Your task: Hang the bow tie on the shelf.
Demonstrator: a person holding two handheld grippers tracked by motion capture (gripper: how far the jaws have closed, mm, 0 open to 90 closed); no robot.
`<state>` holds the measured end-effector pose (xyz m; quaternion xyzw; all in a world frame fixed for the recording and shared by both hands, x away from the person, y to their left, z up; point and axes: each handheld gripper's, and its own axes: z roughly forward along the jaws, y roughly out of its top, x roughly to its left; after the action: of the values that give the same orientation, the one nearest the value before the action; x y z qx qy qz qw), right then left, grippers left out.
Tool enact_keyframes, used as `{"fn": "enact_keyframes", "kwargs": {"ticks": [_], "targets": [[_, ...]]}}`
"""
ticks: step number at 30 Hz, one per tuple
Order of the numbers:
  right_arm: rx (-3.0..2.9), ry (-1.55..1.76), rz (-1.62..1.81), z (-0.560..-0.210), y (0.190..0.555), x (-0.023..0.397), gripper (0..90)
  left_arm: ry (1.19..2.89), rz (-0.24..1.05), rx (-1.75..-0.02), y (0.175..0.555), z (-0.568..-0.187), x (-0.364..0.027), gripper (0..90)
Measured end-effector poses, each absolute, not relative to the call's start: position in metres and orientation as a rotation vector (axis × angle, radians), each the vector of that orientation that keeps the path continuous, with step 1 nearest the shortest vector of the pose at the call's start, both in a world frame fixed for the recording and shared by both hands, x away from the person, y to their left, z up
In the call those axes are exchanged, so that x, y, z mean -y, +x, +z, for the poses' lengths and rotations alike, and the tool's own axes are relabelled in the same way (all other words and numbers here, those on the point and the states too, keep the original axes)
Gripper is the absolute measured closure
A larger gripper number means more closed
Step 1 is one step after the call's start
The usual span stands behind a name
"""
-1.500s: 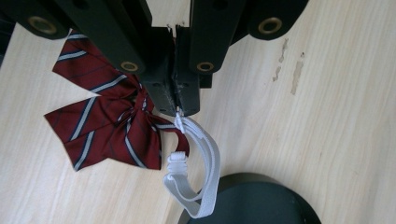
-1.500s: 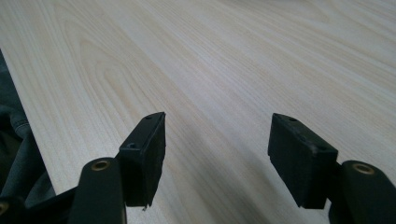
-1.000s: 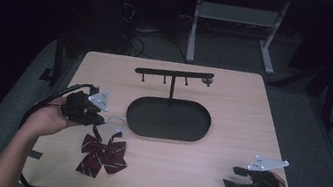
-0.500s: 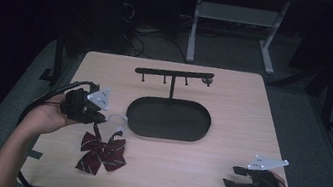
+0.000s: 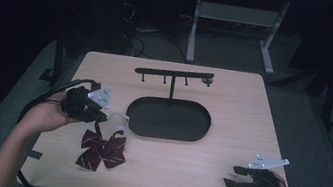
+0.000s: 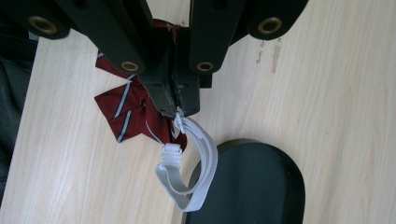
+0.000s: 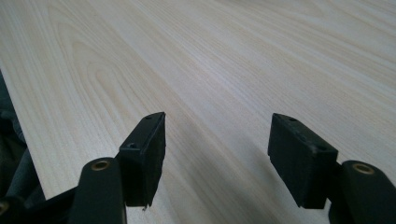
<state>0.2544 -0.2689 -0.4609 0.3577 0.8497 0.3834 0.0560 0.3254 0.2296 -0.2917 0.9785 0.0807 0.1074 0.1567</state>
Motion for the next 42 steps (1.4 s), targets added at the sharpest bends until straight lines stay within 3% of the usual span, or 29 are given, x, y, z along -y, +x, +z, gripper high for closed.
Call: {"fn": "enact_keyframes", "kwargs": {"ticks": [42], "targets": [[-2.573, 1.063, 1.161, -0.457, 0.25, 0.268, 36.4, 2.789, 0.342, -0.195, 0.329, -0.26, -0.22, 88.1]]}}
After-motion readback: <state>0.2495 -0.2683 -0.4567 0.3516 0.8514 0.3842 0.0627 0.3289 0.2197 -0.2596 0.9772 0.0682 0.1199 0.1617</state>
